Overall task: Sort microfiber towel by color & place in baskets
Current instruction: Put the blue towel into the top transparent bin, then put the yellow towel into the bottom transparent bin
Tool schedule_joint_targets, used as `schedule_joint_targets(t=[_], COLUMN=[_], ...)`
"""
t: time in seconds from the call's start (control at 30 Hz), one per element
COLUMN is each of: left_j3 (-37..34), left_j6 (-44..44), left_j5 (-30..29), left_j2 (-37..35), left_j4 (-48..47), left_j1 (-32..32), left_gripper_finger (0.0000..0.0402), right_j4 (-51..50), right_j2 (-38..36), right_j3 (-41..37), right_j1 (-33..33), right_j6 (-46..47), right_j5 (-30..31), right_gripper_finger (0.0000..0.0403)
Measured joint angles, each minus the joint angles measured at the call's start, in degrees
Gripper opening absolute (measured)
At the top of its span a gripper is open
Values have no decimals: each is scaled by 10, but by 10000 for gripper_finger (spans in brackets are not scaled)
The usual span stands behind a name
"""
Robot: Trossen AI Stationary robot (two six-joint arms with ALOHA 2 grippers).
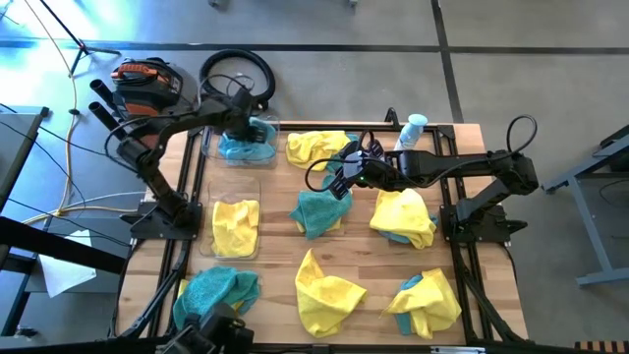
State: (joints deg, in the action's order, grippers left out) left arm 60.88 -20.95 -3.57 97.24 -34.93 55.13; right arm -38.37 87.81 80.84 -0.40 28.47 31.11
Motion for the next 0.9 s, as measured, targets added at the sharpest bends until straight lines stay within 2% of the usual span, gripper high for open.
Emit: schedule_joint_targets(t=[0.2, 0.37, 0.6, 0.73, 0.9], left_j3=[0, 0, 0, 0, 0], left_j6=[-1, 0, 1, 18, 46], left_j5=[14, 18, 20, 20, 20], left_j2=[36, 11, -93, -171, -243], left_j4=[4, -1, -28, -24, -9], left_j1=[-2, -2, -5, -20, -49], left_gripper_finger=[140, 140, 140, 140, 140], right_j4=[0, 0, 0, -5, -89], right_j2=[0, 0, 0, 0, 0], right_j3=[0, 0, 0, 0, 0], right_j1=[0, 0, 0, -5, -27], right_j6=[0, -3, -32, -10, 32], right_j5=[0, 0, 0, -1, -46], right_gripper_finger=[162, 162, 162, 162, 162])
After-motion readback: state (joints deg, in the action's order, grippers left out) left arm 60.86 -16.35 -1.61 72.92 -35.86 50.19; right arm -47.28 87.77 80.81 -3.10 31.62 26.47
